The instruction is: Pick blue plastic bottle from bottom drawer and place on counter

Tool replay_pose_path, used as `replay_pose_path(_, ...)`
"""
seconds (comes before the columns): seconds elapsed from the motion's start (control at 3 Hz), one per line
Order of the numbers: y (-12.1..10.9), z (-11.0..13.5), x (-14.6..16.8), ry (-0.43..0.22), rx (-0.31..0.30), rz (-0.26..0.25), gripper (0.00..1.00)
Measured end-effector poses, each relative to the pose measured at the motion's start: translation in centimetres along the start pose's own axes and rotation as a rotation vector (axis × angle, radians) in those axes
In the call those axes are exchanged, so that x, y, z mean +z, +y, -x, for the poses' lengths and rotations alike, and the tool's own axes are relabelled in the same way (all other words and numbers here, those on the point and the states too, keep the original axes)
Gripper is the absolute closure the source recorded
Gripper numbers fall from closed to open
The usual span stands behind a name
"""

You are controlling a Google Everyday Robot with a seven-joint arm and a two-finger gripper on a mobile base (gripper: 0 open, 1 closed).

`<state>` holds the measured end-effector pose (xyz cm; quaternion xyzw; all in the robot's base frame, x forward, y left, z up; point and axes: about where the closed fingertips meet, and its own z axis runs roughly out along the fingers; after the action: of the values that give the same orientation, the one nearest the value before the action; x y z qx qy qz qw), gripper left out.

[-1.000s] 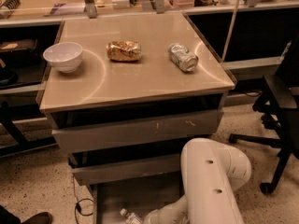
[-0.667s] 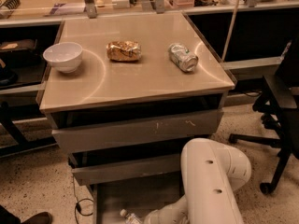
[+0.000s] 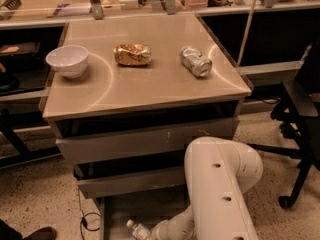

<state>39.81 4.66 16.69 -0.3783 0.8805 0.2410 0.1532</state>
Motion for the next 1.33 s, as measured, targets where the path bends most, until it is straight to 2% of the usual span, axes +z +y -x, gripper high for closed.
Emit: replay_pose_path(1.33, 2.6, 6.2, -9.0, 0.069, -0.08, -0.142, 1.0)
